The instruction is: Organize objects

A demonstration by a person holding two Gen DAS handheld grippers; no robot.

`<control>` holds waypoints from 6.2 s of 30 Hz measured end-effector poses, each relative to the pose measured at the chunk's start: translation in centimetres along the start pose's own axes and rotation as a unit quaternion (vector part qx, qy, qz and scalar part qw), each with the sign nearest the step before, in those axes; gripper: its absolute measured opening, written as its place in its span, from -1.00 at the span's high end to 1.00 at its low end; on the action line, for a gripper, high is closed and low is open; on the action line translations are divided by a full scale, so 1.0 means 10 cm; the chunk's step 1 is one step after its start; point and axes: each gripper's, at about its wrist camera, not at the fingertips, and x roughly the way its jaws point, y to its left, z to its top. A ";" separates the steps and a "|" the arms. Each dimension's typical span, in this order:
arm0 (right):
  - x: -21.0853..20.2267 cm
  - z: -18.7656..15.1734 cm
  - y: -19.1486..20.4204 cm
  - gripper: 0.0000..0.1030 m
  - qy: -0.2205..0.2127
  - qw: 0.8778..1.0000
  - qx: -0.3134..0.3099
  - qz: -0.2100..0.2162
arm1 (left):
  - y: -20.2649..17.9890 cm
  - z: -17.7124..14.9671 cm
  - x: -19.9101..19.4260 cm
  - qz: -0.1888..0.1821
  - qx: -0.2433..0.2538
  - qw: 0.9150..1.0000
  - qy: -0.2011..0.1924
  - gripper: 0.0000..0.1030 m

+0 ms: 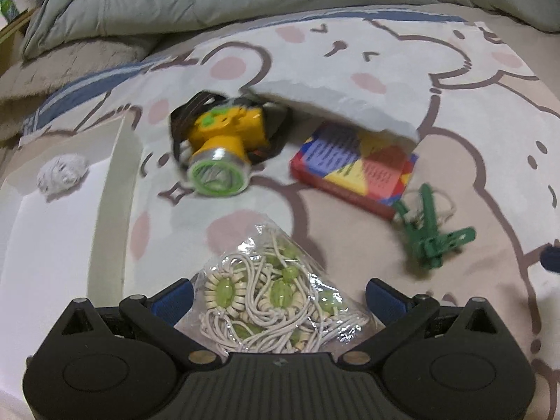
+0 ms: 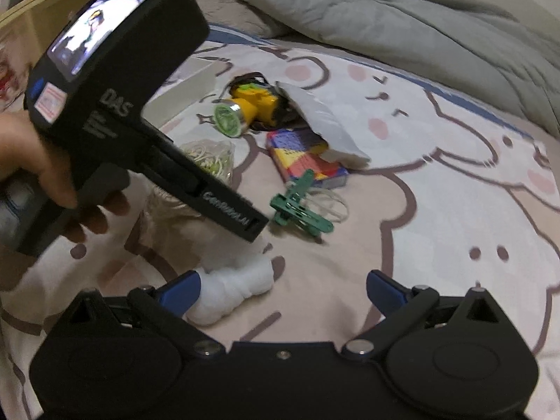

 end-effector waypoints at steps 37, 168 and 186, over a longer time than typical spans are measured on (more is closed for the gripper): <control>0.33 0.11 0.08 0.35 0.125 0.981 0.137 0.050 | 0.79 -0.40 -0.02 -0.056 -0.111 0.989 0.074 -0.56; 0.27 1.92 1.69 0.31 -0.074 0.993 -0.004 0.097 | 2.80 -0.59 -0.85 0.092 -0.168 0.981 -0.035 -0.40; 0.76 1.93 1.74 0.33 0.000 0.991 -0.014 0.131 | 2.71 -0.75 -0.38 0.098 -0.129 0.985 0.056 -0.40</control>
